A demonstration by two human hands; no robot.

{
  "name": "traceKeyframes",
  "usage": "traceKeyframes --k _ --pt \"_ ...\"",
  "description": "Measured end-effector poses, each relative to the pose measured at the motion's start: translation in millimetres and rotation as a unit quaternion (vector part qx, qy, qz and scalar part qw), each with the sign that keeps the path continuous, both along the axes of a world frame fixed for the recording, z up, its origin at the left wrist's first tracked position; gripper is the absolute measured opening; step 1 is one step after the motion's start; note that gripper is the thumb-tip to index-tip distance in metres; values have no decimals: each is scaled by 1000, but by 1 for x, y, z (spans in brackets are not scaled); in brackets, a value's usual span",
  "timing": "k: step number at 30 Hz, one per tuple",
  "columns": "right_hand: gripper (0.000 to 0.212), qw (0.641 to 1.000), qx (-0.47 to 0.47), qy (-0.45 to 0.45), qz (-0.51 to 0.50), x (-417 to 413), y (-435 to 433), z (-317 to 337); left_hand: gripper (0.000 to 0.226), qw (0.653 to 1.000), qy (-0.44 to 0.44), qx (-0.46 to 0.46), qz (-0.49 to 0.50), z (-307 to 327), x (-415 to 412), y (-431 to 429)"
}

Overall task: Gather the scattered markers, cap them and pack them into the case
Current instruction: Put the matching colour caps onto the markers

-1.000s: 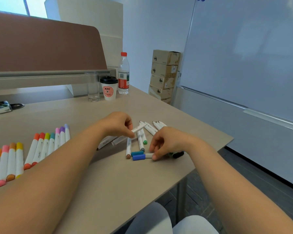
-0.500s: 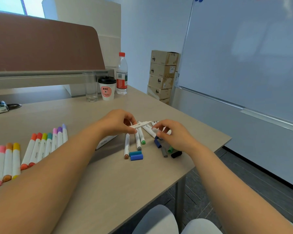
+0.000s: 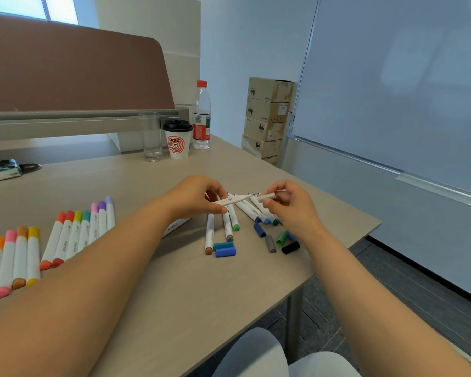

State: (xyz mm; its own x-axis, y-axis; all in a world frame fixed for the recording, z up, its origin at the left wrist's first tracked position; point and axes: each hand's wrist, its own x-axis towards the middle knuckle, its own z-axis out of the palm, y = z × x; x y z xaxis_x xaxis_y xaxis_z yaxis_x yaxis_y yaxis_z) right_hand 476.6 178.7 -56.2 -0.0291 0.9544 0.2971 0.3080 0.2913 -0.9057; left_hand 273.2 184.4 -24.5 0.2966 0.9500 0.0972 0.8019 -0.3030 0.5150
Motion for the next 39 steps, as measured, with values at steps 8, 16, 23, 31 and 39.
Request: traceKeyframes --k 8,16,23,31,39 --pt "19 1000 25 0 18 -8 2 1 26 1000 6 -1 4 0 0 0" --pt "13 999 31 5 6 -10 3 4 25 1000 -11 0 4 2 -1 -1" --pt "17 999 41 -13 12 -13 0 4 24 1000 -8 0 2 1 -1 0" --pt "12 996 35 -58 56 -18 -4 6 25 999 -8 -25 -24 4 -4 -2" --pt "17 996 33 -63 62 -28 0 13 21 999 11 -25 -23 13 -7 -5"
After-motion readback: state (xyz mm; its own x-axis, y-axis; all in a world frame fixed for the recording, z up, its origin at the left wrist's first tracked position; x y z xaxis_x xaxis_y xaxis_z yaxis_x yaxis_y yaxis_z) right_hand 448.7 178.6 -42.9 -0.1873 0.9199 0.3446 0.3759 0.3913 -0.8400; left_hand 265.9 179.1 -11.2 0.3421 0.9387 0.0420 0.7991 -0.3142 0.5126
